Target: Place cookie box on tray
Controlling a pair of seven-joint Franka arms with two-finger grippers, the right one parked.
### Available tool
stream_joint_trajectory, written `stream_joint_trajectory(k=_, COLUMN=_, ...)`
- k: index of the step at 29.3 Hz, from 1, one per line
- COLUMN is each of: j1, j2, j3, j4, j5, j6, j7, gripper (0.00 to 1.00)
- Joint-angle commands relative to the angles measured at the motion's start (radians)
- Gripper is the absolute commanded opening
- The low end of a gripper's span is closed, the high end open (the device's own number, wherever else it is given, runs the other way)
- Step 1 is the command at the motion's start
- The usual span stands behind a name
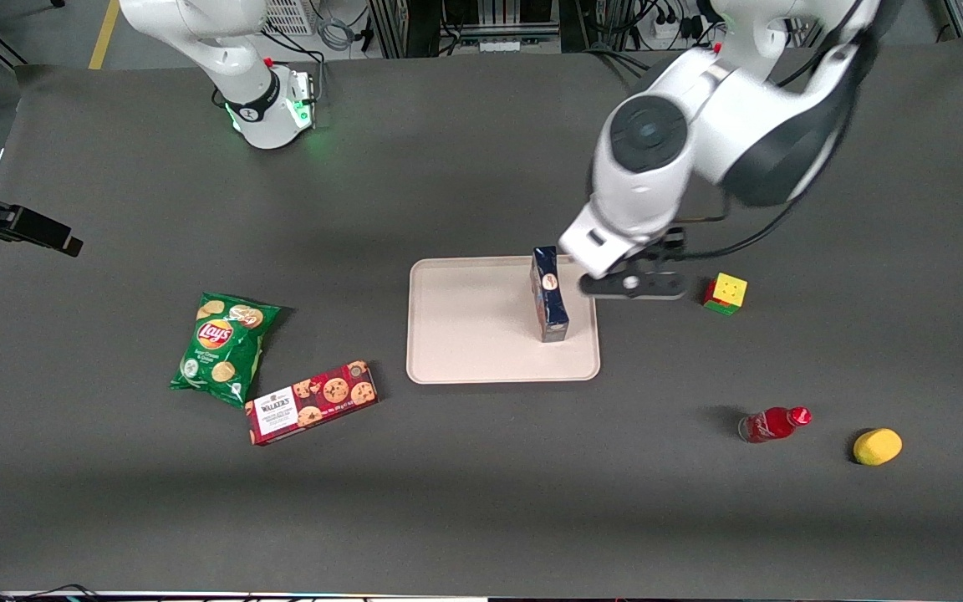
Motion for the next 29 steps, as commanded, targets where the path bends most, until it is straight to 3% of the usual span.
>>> stream_joint_trajectory(k=1, j1=0.0, j2=-0.179, j3=0.165, j4=-0.017, j5=-0.134, j6=-0.117, j7=0.292, gripper=1.0)
stream_joint_trajectory(k=4, j1=-0.002, j2=-0.258, j3=0.286, j4=-0.028, j5=-0.2, j6=-0.15, j7=0.444, gripper=1.0)
stream_joint_trajectory(k=7, j1=-0.003, j2=-0.295, j3=0.377, j4=-0.033, j5=-0.205, j6=-0.183, j7=0.591, gripper=1.0)
stream_joint_trajectory(k=14, j1=-0.005, j2=-0.342, j3=0.512, j4=-0.071, j5=-0.205, j6=-0.191, j7=0.644, gripper=1.0)
stream_joint_trajectory(k=23, j1=-0.007, j2=-0.509, j3=0.584, j4=-0.322, j5=-0.211, j6=-0.018, j7=0.641, gripper=1.0)
stream_joint_trajectory(k=29, j1=-0.008, j2=-0.516, j3=0.597, j4=-0.326, j5=-0.219, j6=-0.044, j7=0.642, gripper=1.0)
